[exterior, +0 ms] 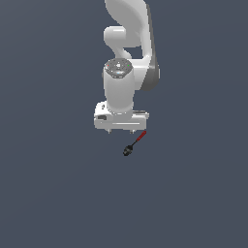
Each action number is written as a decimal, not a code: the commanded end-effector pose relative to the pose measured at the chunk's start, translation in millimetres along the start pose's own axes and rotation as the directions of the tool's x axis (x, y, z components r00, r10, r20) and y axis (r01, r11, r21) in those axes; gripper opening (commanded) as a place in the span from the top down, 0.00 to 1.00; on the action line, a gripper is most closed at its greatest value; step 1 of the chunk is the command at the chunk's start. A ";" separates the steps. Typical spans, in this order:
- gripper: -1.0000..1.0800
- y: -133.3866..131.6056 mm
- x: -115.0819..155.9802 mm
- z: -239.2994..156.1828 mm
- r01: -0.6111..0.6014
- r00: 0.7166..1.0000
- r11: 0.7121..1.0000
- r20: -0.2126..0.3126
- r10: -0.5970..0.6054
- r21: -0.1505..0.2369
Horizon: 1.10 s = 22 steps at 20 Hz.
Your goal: Pick up the object and move it to a goal position.
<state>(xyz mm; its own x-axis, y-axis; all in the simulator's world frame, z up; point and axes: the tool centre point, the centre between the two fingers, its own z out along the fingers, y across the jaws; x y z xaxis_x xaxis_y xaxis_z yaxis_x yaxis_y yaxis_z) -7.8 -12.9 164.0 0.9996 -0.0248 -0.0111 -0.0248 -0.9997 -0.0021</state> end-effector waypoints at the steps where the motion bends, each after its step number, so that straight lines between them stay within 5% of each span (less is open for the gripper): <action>1: 0.04 0.0 0.0 0.0 0.000 1.000 1.000 0.000 0.000 0.000; 11: 0.04 21.8 -7.6 9.2 0.007 0.999 1.000 0.040 -0.006 -0.026; 22: 0.04 10.5 -8.9 18.6 -0.051 0.998 0.998 0.032 0.052 -0.023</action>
<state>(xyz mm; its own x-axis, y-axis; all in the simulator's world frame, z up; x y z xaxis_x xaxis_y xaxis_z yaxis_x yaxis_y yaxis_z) -16.8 -25.9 147.9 0.9970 -0.0625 -0.0448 -0.0616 -0.9979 0.0220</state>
